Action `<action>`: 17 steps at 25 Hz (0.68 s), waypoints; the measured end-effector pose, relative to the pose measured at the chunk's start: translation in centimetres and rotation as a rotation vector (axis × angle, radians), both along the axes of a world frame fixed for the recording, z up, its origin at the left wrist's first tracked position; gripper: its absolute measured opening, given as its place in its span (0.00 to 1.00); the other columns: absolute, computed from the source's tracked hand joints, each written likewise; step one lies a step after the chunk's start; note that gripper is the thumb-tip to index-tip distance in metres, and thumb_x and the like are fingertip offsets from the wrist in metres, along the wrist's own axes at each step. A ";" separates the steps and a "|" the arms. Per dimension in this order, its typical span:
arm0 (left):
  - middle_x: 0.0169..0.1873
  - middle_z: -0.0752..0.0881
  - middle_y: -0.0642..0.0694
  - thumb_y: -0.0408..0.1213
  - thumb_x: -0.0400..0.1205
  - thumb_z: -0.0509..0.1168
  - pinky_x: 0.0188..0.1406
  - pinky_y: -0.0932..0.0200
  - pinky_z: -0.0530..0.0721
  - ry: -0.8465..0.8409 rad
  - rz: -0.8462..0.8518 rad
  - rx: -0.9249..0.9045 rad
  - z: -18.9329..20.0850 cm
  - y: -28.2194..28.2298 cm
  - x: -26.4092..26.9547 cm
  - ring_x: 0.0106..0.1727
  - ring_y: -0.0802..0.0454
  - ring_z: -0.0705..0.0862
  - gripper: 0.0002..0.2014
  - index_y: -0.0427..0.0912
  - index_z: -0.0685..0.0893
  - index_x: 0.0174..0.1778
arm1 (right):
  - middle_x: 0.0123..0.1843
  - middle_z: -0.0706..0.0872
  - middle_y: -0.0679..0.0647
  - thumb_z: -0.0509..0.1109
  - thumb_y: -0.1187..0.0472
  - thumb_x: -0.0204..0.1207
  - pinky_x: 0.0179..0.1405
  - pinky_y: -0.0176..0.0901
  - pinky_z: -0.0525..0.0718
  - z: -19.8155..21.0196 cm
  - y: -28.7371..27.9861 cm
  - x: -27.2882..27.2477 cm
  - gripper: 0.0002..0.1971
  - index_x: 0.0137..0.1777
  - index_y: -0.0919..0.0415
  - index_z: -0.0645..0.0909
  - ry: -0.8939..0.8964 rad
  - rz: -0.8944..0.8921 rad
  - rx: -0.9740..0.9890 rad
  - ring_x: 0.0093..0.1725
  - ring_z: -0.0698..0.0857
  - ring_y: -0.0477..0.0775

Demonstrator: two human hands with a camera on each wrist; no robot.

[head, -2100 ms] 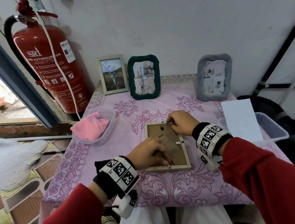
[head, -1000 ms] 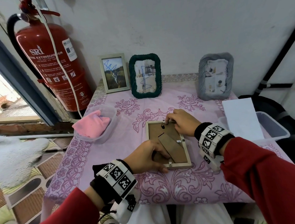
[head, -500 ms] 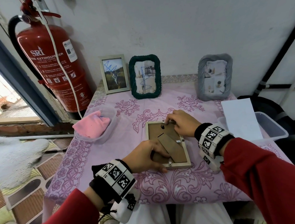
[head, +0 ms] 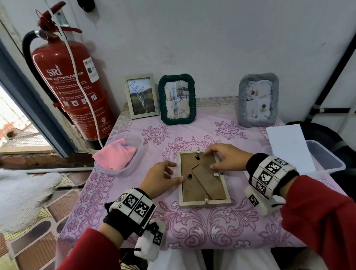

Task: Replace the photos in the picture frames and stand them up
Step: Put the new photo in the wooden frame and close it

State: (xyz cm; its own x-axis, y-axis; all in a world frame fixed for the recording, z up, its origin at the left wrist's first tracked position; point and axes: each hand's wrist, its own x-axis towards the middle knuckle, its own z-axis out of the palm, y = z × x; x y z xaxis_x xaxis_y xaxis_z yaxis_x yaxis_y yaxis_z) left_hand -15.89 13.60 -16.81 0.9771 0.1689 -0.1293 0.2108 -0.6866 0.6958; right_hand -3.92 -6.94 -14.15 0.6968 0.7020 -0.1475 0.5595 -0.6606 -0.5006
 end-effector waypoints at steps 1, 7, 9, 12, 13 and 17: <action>0.53 0.81 0.43 0.49 0.73 0.74 0.48 0.63 0.78 0.021 0.004 0.029 -0.3 0.0 0.0 0.48 0.51 0.81 0.28 0.40 0.78 0.65 | 0.63 0.81 0.56 0.73 0.64 0.73 0.59 0.34 0.70 0.1 0.1 -0.5 0.19 0.64 0.62 0.79 -0.038 -0.001 0.022 0.64 0.77 0.54; 0.48 0.76 0.43 0.44 0.69 0.78 0.48 0.66 0.76 0.081 0.009 0.007 -0.7 0.2 0.6 0.45 0.52 0.76 0.26 0.38 0.82 0.61 | 0.55 0.83 0.49 0.71 0.62 0.75 0.47 0.25 0.69 -0.2 1.3 -3.2 0.14 0.60 0.59 0.84 -0.005 0.070 0.048 0.52 0.76 0.42; 0.45 0.75 0.44 0.37 0.70 0.77 0.38 0.74 0.73 0.036 0.056 -0.076 -0.9 -0.4 0.5 0.43 0.53 0.74 0.21 0.37 0.82 0.57 | 0.60 0.82 0.54 0.70 0.63 0.76 0.52 0.30 0.70 -0.3 1.5 -3.5 0.15 0.63 0.59 0.82 0.007 0.050 0.047 0.56 0.78 0.47; 0.37 0.79 0.48 0.27 0.73 0.72 0.30 0.77 0.76 -0.053 0.141 -0.329 -1.2 -1.6 0.1 0.38 0.54 0.78 0.14 0.37 0.80 0.53 | 0.64 0.80 0.55 0.68 0.65 0.77 0.56 0.29 0.70 -0.3 1.6 -3.7 0.17 0.66 0.59 0.80 0.025 0.004 0.104 0.63 0.77 0.50; 0.36 0.81 0.48 0.25 0.74 0.70 0.30 0.74 0.78 -0.063 0.154 -0.433 -1.1 -1.8 0.0 0.35 0.54 0.79 0.14 0.37 0.79 0.54 | 0.65 0.79 0.55 0.68 0.65 0.77 0.55 0.27 0.69 -0.2 1.5 -3.7 0.18 0.67 0.59 0.79 0.022 -0.009 0.124 0.64 0.77 0.50; 0.43 0.84 0.42 0.22 0.76 0.69 0.34 0.66 0.83 -0.095 0.159 -0.733 0.0 -2.2 -0.4 0.40 0.51 0.84 0.23 0.36 0.74 0.66 | 0.66 0.81 0.56 0.67 0.67 0.77 0.57 0.27 0.70 0.1 1.6 -3.8 0.19 0.68 0.60 0.78 0.021 -0.071 0.207 0.65 0.79 0.50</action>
